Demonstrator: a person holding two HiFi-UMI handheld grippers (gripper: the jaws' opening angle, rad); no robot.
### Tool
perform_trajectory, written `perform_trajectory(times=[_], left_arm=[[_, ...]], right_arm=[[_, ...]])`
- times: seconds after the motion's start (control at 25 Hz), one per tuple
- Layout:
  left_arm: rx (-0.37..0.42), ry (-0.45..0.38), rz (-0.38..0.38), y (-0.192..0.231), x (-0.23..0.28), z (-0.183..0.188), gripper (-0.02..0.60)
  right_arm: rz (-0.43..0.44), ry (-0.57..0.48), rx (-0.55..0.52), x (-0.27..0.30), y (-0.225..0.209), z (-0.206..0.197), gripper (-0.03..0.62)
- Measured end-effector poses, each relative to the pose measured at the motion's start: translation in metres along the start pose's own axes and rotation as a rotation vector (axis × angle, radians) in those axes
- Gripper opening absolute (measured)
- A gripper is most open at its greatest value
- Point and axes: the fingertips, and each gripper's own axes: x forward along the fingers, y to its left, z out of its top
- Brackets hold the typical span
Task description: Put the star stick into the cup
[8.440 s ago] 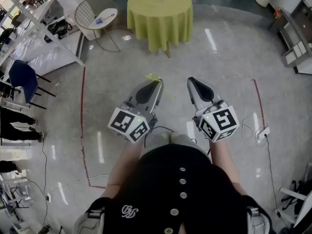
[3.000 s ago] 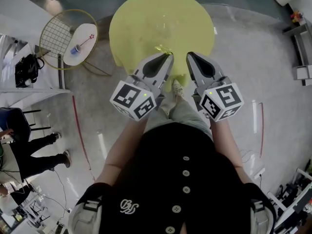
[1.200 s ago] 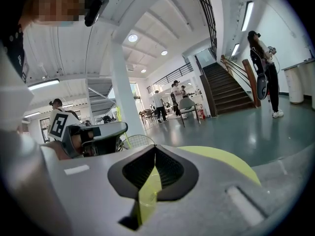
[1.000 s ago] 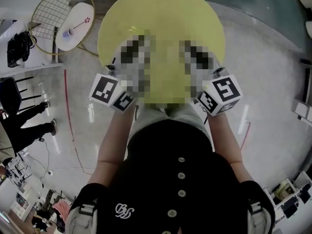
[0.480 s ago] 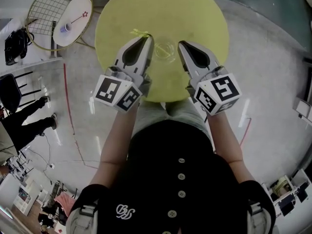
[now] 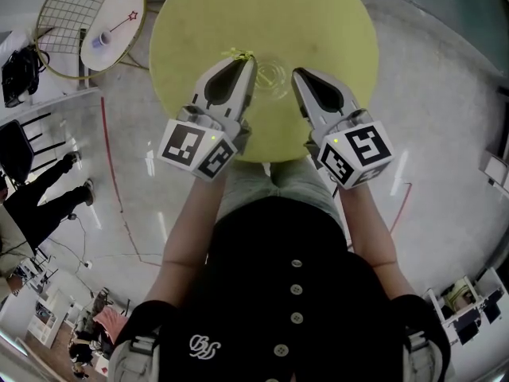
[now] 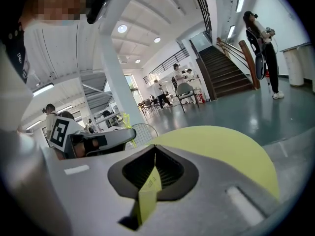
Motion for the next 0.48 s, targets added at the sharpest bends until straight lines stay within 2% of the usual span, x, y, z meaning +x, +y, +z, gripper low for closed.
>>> perform_trajectory(times=[0.48], left_arm=[[-0.032, 0.030, 0.029, 0.006, -0.003, -0.017, 0.017]], right_arm=[[0.006, 0.017, -0.007, 0.001, -0.002, -0.006, 0.004]])
